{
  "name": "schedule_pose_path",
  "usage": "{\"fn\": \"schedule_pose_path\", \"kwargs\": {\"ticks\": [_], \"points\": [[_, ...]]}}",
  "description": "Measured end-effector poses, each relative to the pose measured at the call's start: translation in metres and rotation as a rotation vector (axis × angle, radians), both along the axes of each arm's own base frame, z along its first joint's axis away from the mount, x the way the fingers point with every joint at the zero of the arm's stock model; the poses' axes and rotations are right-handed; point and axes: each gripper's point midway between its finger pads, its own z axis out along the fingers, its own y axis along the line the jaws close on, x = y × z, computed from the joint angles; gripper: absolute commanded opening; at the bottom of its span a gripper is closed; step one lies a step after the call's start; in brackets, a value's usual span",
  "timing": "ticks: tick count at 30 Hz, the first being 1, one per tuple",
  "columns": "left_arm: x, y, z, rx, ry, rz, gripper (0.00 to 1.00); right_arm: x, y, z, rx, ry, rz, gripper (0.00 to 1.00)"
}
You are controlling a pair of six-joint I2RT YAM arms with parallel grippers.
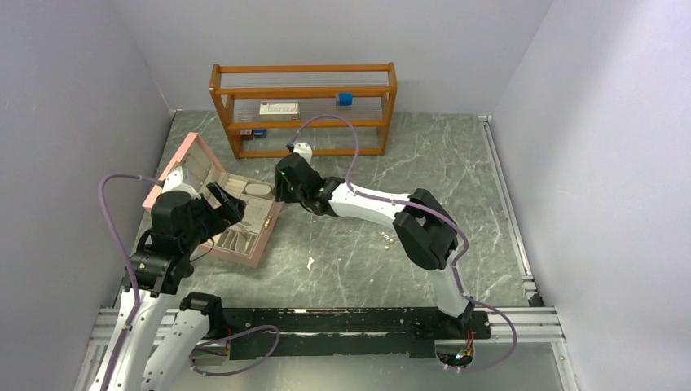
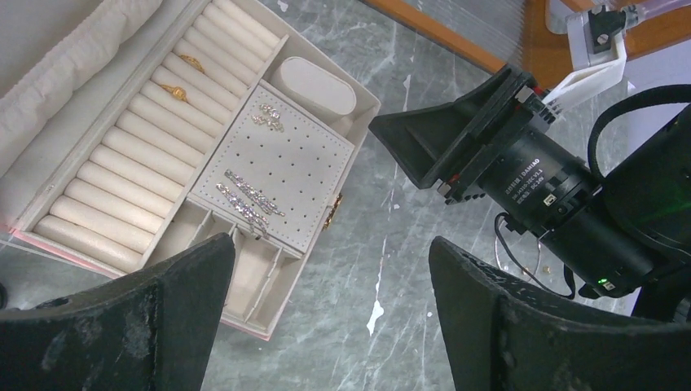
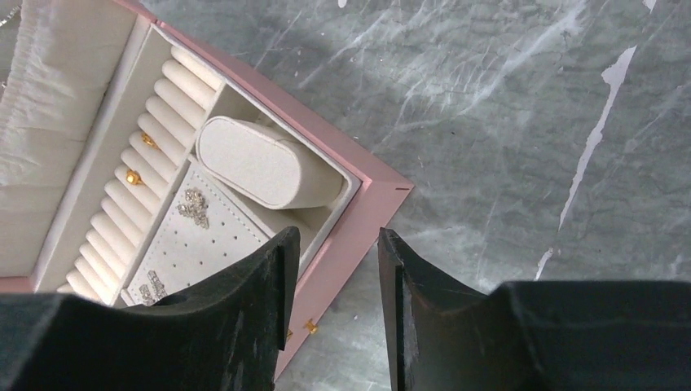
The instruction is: Organize the mixed jewelry
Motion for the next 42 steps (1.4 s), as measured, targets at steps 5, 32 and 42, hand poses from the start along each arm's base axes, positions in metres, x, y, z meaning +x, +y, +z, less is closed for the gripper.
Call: {"fn": "schedule_pose_path", "kwargs": {"ticks": [5, 32, 42], "points": [[0.000, -0.001, 0.000, 0.002, 0.001, -0.006, 0.93, 0.005, 0.003, 0.005, 0.006, -0.010, -0.016, 0.45], [-0.014, 0.001, -0.021, 0.020, 0.101, -0.011, 0.90, -0.008, -0.060, -0.015, -0.171, 0.015, -0.181, 0.19], [-0.023, 0.002, -0.015, 0.002, 0.074, -0.004, 0.88, -0.059, -0.152, -0.018, -0.141, 0.108, -0.344, 0.19]]}}
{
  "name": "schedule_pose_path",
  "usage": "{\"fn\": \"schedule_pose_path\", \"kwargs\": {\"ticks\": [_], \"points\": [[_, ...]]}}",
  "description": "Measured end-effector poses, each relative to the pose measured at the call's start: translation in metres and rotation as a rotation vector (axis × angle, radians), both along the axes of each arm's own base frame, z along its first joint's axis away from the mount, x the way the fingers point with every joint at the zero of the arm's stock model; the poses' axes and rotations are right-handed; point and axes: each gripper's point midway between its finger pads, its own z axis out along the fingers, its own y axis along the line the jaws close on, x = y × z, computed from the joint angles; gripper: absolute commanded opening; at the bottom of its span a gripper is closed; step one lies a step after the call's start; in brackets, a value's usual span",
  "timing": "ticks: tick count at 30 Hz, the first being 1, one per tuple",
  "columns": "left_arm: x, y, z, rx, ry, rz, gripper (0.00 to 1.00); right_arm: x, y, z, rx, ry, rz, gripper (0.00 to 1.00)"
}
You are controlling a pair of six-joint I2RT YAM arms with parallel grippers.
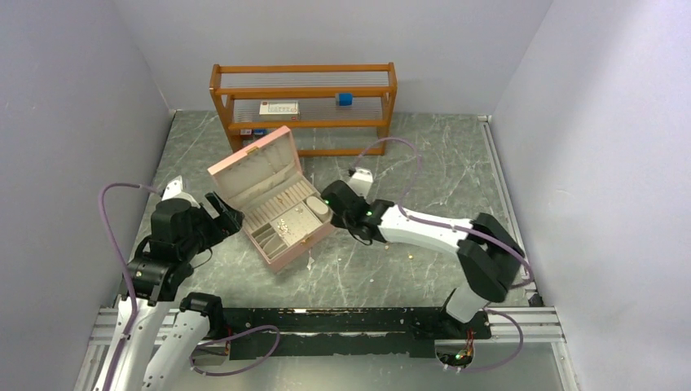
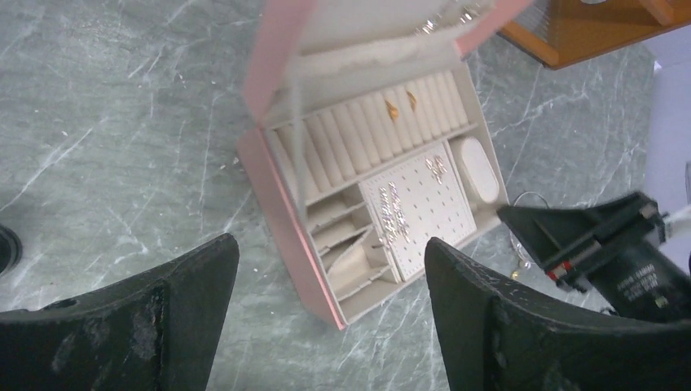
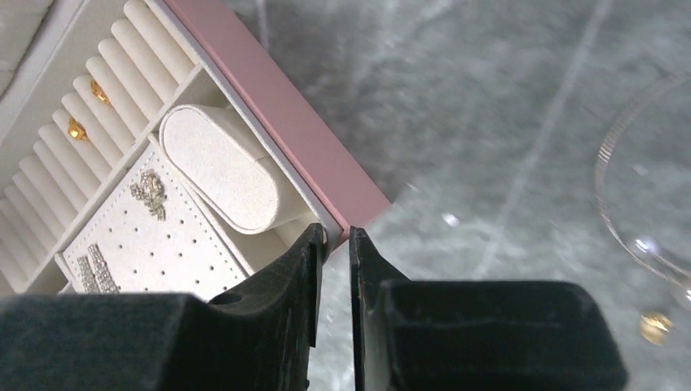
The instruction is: Organize the mixed jewelry
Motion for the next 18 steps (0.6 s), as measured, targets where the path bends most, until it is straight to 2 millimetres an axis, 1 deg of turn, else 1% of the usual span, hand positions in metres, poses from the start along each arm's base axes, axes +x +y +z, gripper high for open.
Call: {"fn": "schedule_pose_path", "kwargs": {"ticks": [1, 2, 3, 5, 8, 10, 12, 14, 16, 18], "points": [[0.000, 0.000, 0.000, -0.007, -0.003, 0.003, 0.87, -0.007, -0.009, 0.000, 0.007, 0.006, -0.014, 0.20], [0.001, -0.001, -0.001, -0.013, -0.002, 0.004, 0.87, -0.013, -0.018, 0.000, 0.010, 0.012, -0.025, 0.23], [0.002, -0.002, -0.002, -0.020, 0.001, 0.003, 0.87, -0.019, -0.026, 0.000, 0.012, 0.019, -0.032, 0.27], [0.004, -0.006, -0.010, -0.036, 0.018, -0.007, 0.87, -0.027, -0.035, 0.001, 0.015, 0.027, -0.035, 0.36], [0.008, -0.013, -0.022, -0.048, 0.061, -0.028, 0.87, -0.036, -0.041, 0.000, 0.004, 0.051, 0.001, 0.47], [0.014, -0.016, -0.024, -0.052, 0.070, -0.037, 0.87, -0.040, -0.041, 0.001, -0.005, 0.064, 0.030, 0.54], [0.019, -0.018, -0.025, -0.056, 0.073, -0.045, 0.88, -0.042, -0.041, 0.005, -0.016, 0.073, 0.061, 0.58], [0.022, -0.020, -0.025, -0.060, 0.074, -0.051, 0.88, -0.043, -0.040, 0.016, -0.020, 0.066, 0.083, 0.60], [0.024, -0.021, -0.025, -0.062, 0.064, -0.053, 0.88, -0.040, -0.039, 0.032, -0.006, 0.040, 0.097, 0.60], [0.025, -0.021, -0.032, -0.061, 0.067, -0.053, 0.87, -0.035, -0.040, 0.050, 0.017, 0.010, 0.095, 0.60]]}}
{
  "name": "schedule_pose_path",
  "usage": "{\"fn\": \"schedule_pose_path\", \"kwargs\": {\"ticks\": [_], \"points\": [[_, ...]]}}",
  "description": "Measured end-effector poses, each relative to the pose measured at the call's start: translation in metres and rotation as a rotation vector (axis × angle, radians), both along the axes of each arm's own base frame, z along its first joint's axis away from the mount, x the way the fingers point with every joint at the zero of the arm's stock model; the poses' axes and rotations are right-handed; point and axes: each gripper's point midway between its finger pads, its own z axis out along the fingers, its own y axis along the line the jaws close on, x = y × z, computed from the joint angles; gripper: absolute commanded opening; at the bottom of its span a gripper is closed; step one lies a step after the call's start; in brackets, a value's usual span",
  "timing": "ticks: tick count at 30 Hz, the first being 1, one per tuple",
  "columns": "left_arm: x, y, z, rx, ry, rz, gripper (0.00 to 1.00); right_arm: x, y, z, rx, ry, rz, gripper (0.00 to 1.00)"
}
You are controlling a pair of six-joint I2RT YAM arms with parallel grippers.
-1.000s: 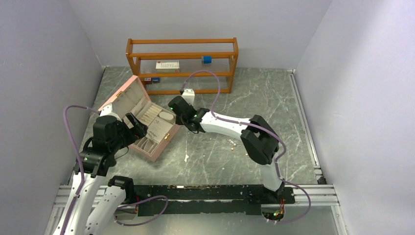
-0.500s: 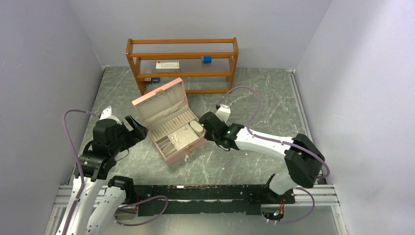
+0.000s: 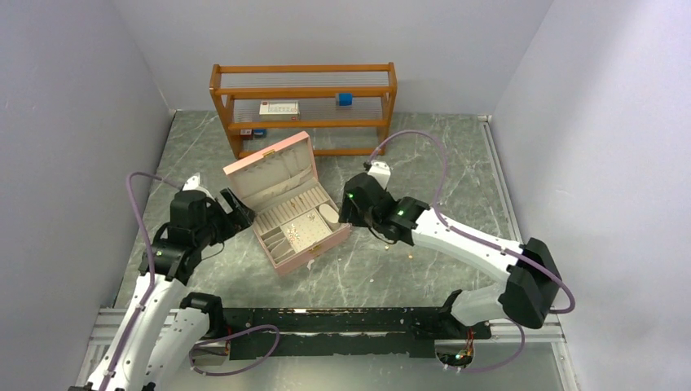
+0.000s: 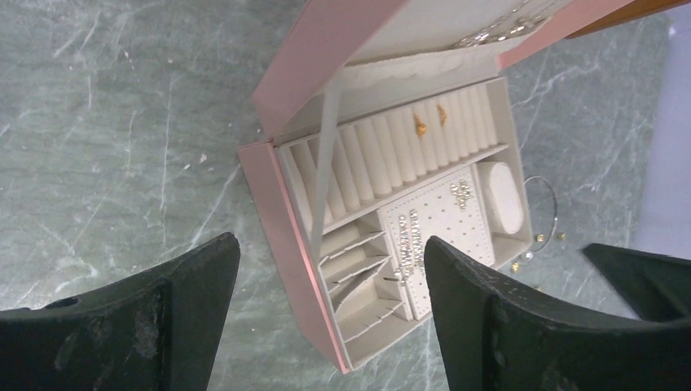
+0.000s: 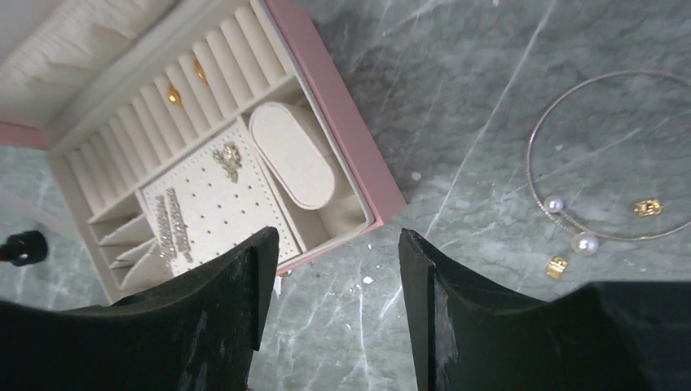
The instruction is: Organize the mixed jewelry
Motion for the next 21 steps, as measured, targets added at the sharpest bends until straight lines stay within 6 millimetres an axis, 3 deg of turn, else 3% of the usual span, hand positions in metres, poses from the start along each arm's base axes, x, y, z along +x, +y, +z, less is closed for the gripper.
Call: {"fn": "schedule_pose_path", "kwargs": {"ticks": [3, 8, 11, 21], "points": [[0.001, -0.001, -0.018, 0.003, 0.028, -0.001, 0.76, 0.007, -0.007, 0.016, 0.021, -0.027, -0.010, 0.59], [0.010, -0.005, -0.045, 0.014, 0.096, -0.017, 0.50, 0.011, -0.012, 0.011, 0.040, -0.002, 0.003, 0.51], [0.018, -0.006, -0.055, 0.029, 0.118, -0.030, 0.49, 0.009, -0.007, 0.005, 0.051, 0.017, 0.024, 0.48], [0.046, -0.011, -0.056, 0.040, 0.074, -0.048, 0.44, 0.012, 0.003, -0.003, 0.072, 0.041, 0.056, 0.37]]}}
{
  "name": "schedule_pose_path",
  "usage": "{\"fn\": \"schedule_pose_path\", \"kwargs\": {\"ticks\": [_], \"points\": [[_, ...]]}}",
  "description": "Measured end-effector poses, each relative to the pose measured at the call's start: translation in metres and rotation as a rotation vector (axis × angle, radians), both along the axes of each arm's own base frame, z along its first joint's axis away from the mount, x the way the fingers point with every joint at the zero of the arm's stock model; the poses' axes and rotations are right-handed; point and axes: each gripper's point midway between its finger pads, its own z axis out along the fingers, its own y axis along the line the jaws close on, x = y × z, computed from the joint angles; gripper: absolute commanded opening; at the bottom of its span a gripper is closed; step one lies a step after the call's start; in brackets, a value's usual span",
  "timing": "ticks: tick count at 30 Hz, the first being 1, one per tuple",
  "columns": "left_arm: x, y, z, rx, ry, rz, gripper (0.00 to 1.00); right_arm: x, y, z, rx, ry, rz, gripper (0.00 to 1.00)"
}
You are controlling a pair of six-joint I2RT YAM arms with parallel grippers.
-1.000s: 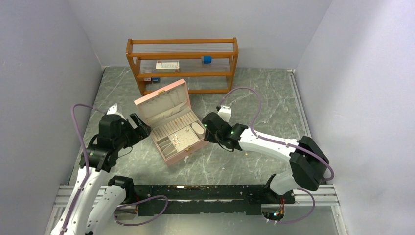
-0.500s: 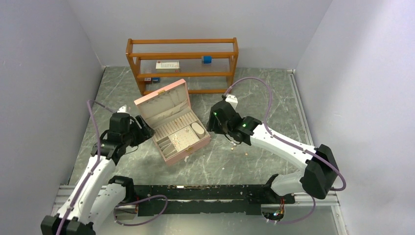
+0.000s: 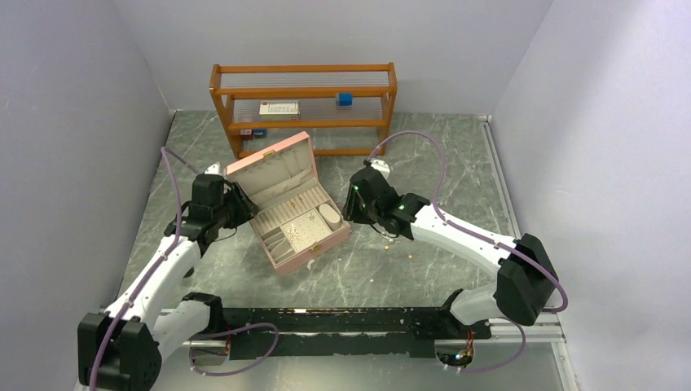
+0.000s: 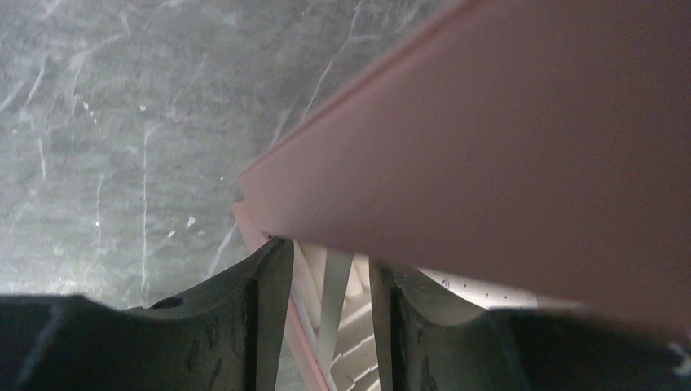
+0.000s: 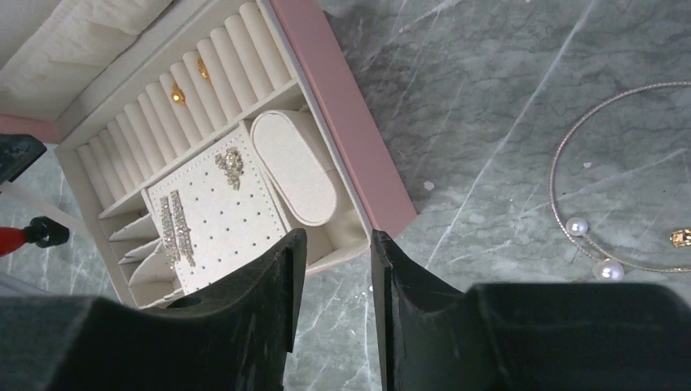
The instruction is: Organize the mixed jewelry
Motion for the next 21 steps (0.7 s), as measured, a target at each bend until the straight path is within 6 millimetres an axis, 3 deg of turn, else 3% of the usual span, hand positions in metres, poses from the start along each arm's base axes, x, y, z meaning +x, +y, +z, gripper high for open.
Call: {"fn": "schedule_pose_path", "kwargs": {"ticks": [11, 15, 21], "points": [[0.032, -0.008, 0.006, 0.031, -0.011, -0.069, 0.46, 0.005, -0.008, -0.006, 0.004, 0.017, -0.031, 0.34], [0.035, -0.009, 0.011, 0.041, -0.006, -0.082, 0.58, 0.004, -0.016, -0.008, -0.019, 0.024, -0.059, 0.34], [0.019, 0.005, 0.031, 0.081, -0.025, -0.036, 0.77, 0.000, -0.052, -0.012, -0.141, 0.015, -0.147, 0.35]]}}
